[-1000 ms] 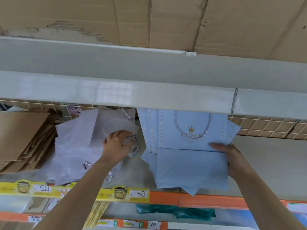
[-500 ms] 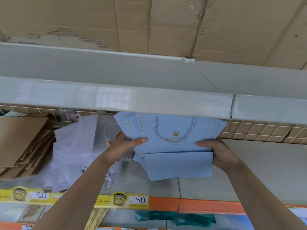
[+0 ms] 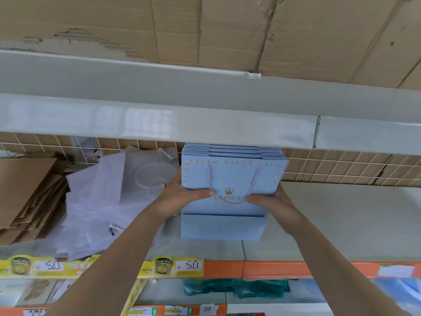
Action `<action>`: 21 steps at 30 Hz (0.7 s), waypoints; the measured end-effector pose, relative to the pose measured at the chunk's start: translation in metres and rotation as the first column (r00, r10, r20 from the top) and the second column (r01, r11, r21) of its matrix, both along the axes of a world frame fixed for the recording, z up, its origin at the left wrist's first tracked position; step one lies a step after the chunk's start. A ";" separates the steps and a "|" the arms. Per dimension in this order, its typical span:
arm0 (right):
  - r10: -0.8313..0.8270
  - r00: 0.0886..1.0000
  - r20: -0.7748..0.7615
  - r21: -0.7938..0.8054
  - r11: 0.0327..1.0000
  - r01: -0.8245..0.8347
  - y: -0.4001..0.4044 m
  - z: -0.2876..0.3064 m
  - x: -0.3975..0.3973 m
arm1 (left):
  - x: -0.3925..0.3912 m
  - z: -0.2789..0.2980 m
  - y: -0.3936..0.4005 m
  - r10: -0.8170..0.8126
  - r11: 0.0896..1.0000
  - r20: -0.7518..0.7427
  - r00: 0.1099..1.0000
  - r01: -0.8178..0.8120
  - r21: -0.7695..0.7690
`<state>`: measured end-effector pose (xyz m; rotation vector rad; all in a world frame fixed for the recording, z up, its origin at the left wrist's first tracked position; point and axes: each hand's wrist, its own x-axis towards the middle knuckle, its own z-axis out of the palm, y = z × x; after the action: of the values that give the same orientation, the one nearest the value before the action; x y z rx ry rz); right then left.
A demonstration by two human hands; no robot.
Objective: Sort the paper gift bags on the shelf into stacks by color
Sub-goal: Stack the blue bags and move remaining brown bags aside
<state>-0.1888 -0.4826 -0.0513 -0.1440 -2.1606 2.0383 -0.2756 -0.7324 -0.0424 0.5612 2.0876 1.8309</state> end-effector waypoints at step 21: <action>-0.148 0.989 0.018 -0.161 0.976 0.149 -0.016 -0.005 -0.011 | 0.004 -0.013 0.006 0.058 0.992 0.065 0.996 -0.065 0.110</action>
<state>-0.2002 -0.4989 -0.0566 -0.3222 -1.9217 2.1261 -0.2721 -0.7260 -0.0556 0.4650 1.9930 1.9838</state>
